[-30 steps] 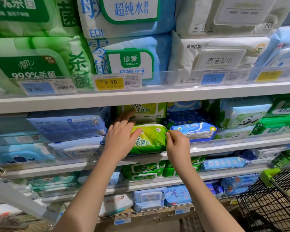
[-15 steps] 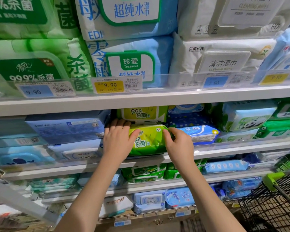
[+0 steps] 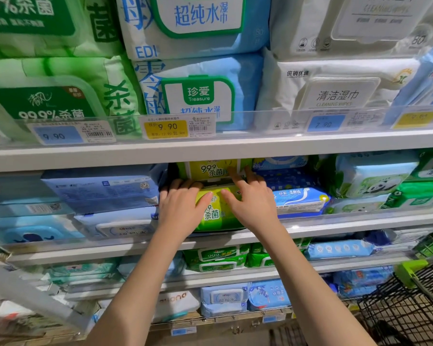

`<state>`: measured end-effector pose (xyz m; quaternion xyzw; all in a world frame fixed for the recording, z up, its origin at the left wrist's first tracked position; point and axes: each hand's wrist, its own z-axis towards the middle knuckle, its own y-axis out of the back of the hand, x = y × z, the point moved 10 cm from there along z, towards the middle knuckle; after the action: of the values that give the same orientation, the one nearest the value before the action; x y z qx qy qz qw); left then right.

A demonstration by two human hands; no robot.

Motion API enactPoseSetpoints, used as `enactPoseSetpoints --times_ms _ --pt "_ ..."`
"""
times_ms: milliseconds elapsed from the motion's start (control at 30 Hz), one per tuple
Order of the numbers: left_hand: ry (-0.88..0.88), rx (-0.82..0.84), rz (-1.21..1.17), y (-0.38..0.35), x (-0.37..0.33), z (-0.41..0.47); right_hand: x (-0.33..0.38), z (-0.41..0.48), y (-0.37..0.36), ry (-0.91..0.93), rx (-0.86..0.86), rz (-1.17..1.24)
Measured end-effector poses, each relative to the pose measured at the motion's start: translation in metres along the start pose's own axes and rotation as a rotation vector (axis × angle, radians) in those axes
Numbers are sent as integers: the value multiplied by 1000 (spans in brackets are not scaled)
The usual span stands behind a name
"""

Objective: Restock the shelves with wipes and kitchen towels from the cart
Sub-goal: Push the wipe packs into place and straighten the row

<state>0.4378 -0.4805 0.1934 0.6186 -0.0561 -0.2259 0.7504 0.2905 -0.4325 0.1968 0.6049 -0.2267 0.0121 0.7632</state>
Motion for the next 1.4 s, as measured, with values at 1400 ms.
enactPoseSetpoints --times_ms 1400 --pt "-329 -479 -163 -5 -14 -77 -53 -61 -33 -485 348 866"
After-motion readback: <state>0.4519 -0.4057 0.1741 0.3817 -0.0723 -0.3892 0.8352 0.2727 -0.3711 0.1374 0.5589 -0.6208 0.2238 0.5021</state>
